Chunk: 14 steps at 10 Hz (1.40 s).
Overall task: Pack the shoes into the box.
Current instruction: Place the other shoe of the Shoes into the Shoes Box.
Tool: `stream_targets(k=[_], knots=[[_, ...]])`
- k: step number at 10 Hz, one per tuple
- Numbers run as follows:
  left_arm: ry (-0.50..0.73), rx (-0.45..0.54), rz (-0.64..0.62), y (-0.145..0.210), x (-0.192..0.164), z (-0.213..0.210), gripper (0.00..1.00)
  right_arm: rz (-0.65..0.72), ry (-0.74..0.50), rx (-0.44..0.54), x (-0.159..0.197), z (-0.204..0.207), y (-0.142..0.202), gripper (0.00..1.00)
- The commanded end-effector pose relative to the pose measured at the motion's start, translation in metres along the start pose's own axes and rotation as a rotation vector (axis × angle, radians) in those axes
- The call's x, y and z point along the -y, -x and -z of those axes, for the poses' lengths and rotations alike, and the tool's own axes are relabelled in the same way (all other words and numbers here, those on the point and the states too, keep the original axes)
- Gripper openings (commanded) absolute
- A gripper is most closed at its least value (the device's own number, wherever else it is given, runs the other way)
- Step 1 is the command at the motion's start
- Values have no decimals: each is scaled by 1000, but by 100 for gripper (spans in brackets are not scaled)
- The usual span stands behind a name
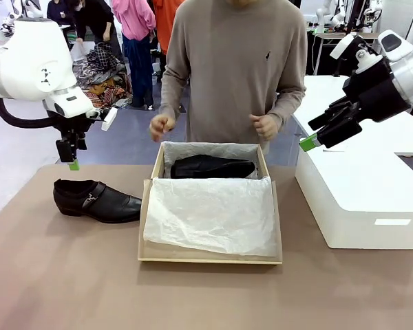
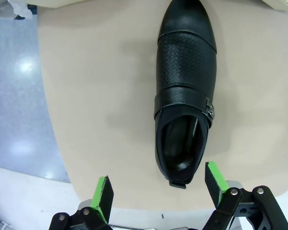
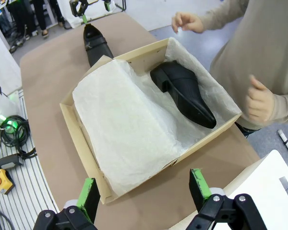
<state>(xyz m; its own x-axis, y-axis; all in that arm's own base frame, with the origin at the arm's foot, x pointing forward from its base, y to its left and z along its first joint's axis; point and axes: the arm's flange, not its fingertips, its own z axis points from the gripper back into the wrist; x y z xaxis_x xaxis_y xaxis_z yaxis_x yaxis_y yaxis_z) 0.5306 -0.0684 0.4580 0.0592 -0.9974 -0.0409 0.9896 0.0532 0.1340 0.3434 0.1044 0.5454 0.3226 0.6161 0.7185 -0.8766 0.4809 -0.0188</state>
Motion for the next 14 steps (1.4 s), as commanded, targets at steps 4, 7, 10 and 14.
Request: stream_targets(k=[4,7,10,14], knots=[[-67,0,55,5,-11,18,100,-10,-15,21,2,1,0,100],[-56,0,137,11,-18,29,100,-10,-15,21,2,1,0,100],[6,29,172,20,-23,36,100,-10,-15,21,2,1,0,100],[58,40,71,20,-26,39,100,-10,-15,21,2,1,0,100]])
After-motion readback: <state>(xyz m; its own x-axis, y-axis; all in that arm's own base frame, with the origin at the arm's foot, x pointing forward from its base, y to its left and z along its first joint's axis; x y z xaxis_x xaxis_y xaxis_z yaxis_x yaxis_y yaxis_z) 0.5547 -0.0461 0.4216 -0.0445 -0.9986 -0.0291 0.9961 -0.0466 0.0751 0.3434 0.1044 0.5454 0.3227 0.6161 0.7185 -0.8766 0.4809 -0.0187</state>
